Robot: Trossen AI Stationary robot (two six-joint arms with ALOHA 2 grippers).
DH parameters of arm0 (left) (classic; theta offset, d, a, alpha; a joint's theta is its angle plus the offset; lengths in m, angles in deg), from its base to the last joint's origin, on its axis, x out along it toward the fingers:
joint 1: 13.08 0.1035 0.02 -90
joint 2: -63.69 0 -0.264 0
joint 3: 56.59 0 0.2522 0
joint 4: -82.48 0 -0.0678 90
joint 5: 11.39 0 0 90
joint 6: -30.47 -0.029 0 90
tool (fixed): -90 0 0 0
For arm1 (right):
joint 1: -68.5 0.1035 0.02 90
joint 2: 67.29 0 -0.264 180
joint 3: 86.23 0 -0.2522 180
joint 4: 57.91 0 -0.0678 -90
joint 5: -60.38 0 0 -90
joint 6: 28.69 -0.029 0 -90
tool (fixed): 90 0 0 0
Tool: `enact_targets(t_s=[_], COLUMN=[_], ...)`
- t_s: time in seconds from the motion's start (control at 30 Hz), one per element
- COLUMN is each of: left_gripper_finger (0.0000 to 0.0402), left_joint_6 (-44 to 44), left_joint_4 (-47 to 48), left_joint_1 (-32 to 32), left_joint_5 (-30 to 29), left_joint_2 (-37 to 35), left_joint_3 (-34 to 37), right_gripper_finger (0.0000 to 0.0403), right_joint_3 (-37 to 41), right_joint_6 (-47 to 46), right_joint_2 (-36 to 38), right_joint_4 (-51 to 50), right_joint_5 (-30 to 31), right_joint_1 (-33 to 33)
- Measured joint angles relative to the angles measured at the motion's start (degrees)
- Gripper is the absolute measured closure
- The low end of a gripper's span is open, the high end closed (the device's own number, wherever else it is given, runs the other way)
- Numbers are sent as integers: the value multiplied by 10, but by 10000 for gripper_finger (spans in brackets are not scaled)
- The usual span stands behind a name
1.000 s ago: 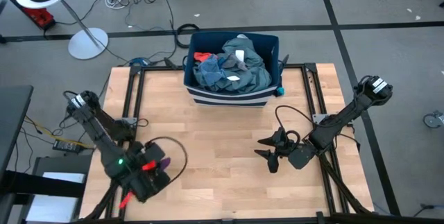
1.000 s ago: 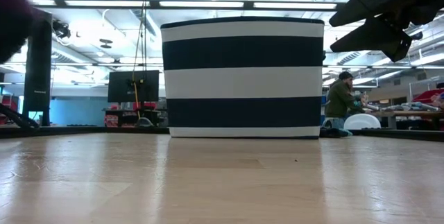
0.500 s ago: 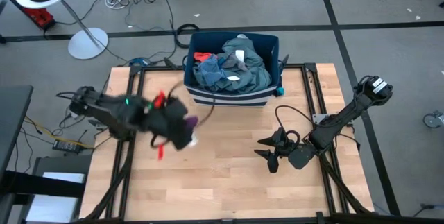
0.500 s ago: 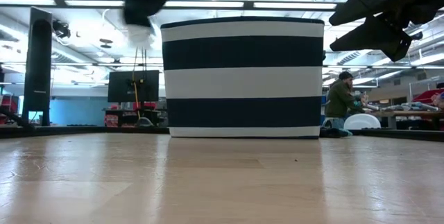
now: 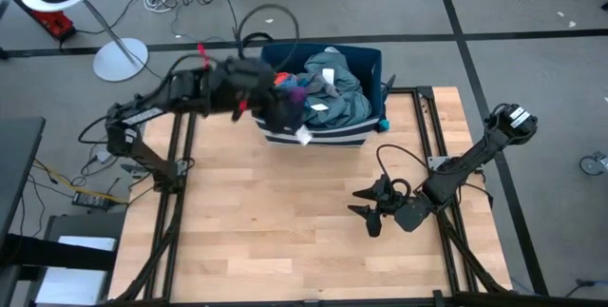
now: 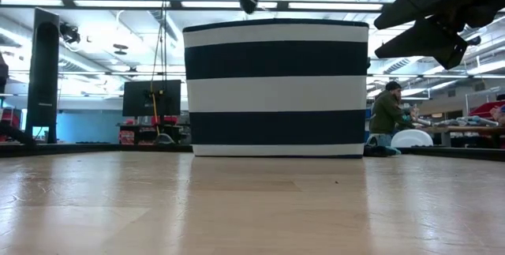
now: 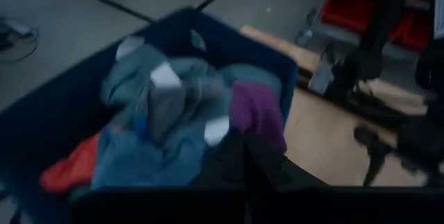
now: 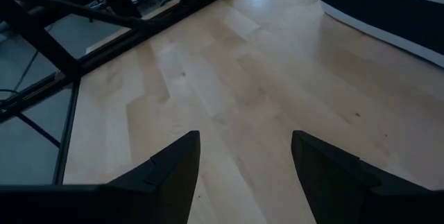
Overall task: Sort clothes
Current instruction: Put the bottom dark blue sock into the laundry organizer
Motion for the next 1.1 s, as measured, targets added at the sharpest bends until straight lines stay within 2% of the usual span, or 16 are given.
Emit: enact_targets(t_s=[0.2, 0.4, 0.5, 0.57, 0.7, 0.9, 1.1], left_gripper_finger=[401, 401, 401, 401, 401, 396, 353], left_joint_6=[-53, -70, -70, -70, -69, -89, -99], left_joint_4=[-74, -127, -204, -222, -179, -138, -138], left_joint_1=[68, 120, 142, 154, 177, 177, 178], left_joint_5=[75, 164, 202, 208, 208, 218, 246], left_joint_2=[79, 192, 212, 225, 256, 313, 359], left_joint_3=[-77, -197, -178, -171, -171, -170, -170], right_gripper_finger=[174, 174, 174, 174, 174, 174, 174], right_joint_3=[0, 0, 0, 0, 0, 0, 0], right_joint_6=[4, 13, 22, 24, 25, 24, 24], right_joint_2=[0, 0, 0, 0, 0, 0, 0], right_joint_4=[0, 0, 0, 0, -7, -25, -26], right_joint_5=[0, 0, 0, 0, 0, 0, 0], right_joint_1=[-2, -2, -2, -3, -4, -4, -4])
